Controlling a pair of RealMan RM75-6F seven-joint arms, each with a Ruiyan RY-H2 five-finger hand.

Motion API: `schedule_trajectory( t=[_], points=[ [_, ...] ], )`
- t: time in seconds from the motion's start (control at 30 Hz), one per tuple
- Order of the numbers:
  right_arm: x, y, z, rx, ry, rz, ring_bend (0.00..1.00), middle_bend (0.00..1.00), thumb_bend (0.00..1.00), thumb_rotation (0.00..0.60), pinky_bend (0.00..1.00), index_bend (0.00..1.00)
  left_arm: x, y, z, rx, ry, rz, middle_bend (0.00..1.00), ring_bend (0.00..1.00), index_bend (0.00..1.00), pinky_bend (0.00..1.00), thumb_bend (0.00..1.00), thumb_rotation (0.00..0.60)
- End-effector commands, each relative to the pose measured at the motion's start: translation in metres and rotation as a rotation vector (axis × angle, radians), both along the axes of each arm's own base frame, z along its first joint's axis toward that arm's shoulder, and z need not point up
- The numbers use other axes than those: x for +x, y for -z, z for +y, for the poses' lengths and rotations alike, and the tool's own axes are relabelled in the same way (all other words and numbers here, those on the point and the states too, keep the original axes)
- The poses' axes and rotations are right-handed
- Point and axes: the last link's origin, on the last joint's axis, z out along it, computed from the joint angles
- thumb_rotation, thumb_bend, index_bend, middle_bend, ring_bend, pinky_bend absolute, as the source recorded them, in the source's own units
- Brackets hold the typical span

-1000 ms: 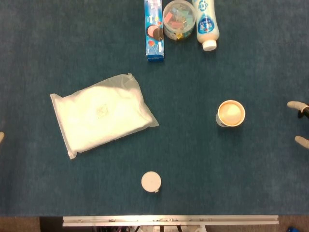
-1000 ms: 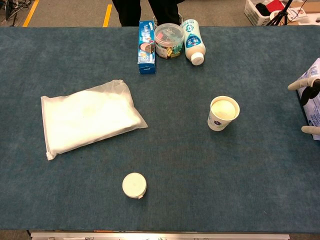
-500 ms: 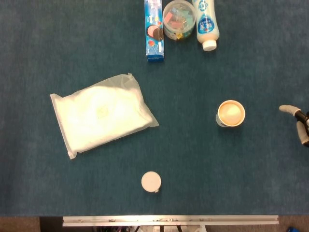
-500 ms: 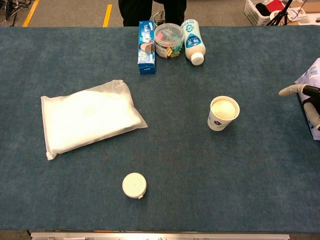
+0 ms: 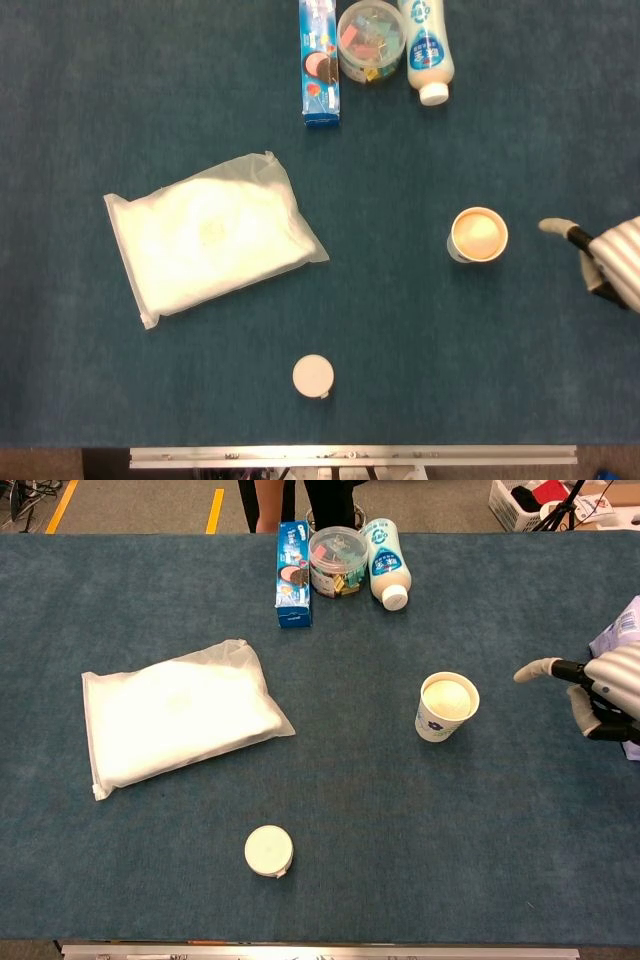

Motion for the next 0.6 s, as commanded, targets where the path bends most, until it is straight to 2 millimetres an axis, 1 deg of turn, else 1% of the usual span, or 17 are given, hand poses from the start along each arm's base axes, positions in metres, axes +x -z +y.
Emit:
schedule_trajectory(
  t=[0.03,0.2,0.37,0.47,0.6],
  points=[
    [0.011,0.01,-0.007,0.007,-0.01,-0.014,1.0,1.0,1.0,0.6,1.0,0.25,0.0,0.0,0.0,0.0,-0.001,0.0,0.68,0.45,0.64,0.57,0.06,0.6],
    [0.023,0.023,-0.01,0.056,-0.023,-0.041,1.0,1.0,1.0,0.6,1.0,0.25,0.0,-0.001,0.0,0.003,0.0,-0.003,0.68,0.45,0.64,0.57,0.06,0.6],
    [0.03,0.03,-0.012,0.084,-0.034,-0.045,1.0,1.0,1.0,0.6,1.0,0.25,0.001,-0.002,0.0,0.006,0.004,-0.005,0.68,0.45,0.64,0.57,0.06,0.6],
    [0.028,0.032,-0.012,0.091,-0.031,-0.034,1.0,1.0,1.0,0.6,1.0,0.25,0.001,-0.002,0.0,0.006,0.003,-0.006,0.68,0.45,0.64,0.57,0.06,0.6],
    [0.02,0.032,-0.011,0.093,-0.003,-0.015,1.0,1.0,1.0,0.6,1.0,0.25,0.001,-0.002,0.0,0.006,0.003,-0.005,0.68,0.45,0.64,0.57,0.06,0.6]
  ],
)
